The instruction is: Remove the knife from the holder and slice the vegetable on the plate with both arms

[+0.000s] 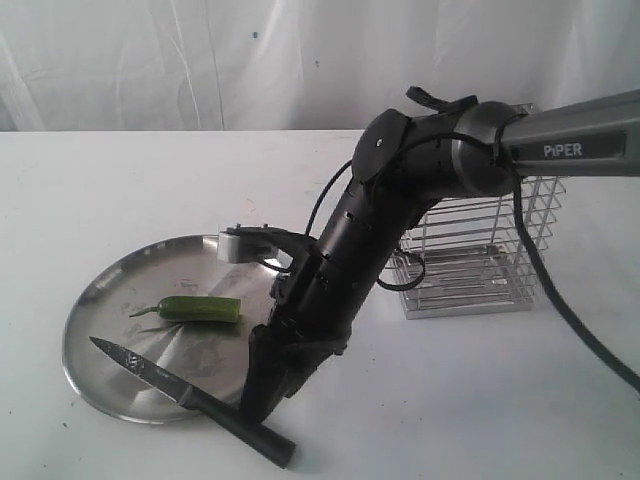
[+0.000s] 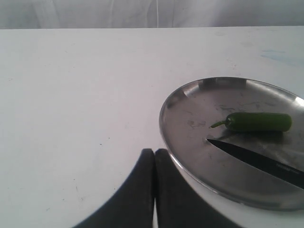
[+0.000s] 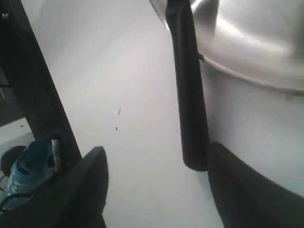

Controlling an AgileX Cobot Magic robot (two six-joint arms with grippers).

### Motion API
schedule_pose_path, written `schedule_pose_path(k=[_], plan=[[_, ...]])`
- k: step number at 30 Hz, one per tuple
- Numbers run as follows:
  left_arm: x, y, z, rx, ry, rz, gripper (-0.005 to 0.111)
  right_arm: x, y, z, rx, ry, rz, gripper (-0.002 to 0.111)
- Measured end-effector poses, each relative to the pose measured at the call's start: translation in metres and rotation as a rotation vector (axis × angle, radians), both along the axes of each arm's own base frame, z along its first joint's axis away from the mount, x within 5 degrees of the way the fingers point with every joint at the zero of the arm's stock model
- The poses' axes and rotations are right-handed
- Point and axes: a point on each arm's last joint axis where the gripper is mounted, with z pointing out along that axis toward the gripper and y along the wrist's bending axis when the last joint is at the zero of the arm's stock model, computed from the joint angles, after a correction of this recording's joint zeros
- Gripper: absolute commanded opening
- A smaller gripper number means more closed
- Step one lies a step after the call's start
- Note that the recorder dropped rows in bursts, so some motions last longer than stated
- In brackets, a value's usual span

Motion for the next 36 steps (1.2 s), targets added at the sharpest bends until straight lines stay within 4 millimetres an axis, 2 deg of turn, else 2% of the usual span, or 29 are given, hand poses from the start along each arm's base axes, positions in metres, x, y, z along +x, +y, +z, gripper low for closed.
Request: schedule_pose_path(k=[4, 8, 17, 23, 29, 36], plan=[[0.000, 0.000, 0.000, 0.000, 0.000, 0.000, 0.000, 0.000, 0.001, 0.000, 0.060, -0.060, 0.097, 0.057], [0.000, 0.000, 0.000, 0.000, 0.000, 0.000, 0.000, 0.002, 0.006, -0.004, 0.068, -0.108, 0.085, 0.057], [0.000, 0.000, 0.000, 0.000, 0.000, 0.000, 0.000, -0.009, 0.027, -0.017, 0.000, -0.200, 0.108, 0.057], [0.000, 0.000, 0.000, 0.000, 0.000, 0.000, 0.000, -0.014, 0.033, -0.019, -0.030, -0.188, 0.085, 0.057], [0.000, 0.000, 0.000, 0.000, 0.000, 0.000, 0.000, -0.022, 0.039, -0.037, -0.110, -0.144, 0.079, 0.057], [0.000, 0.000, 0.000, 0.000, 0.000, 0.000, 0.000, -0.022, 0.043, -0.039, -0.121, -0.152, 0.023, 0.056]])
